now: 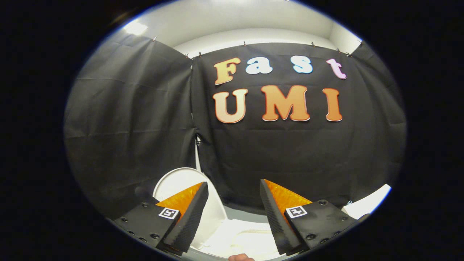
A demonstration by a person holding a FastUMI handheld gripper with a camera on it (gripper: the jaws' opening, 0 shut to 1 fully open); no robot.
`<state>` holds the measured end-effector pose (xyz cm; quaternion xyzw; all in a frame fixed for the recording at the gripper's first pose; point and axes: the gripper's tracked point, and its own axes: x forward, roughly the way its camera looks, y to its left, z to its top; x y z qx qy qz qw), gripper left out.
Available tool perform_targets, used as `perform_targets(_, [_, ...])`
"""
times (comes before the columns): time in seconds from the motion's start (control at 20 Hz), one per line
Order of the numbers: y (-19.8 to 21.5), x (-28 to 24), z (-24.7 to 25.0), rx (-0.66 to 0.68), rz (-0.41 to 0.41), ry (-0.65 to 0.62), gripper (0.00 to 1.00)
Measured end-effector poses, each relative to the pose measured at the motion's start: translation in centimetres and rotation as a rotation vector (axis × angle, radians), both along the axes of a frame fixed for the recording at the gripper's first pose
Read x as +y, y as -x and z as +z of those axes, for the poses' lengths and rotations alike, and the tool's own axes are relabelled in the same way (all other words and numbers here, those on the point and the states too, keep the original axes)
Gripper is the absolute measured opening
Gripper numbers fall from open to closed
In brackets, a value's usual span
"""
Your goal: Open the toilet lid.
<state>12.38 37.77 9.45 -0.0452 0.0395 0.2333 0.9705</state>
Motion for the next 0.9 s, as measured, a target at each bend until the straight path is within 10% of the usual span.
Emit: perform_targets(0.9, [4.2, -29.0, -5.1, -0.025, -0.262, 0.148, 0.92])
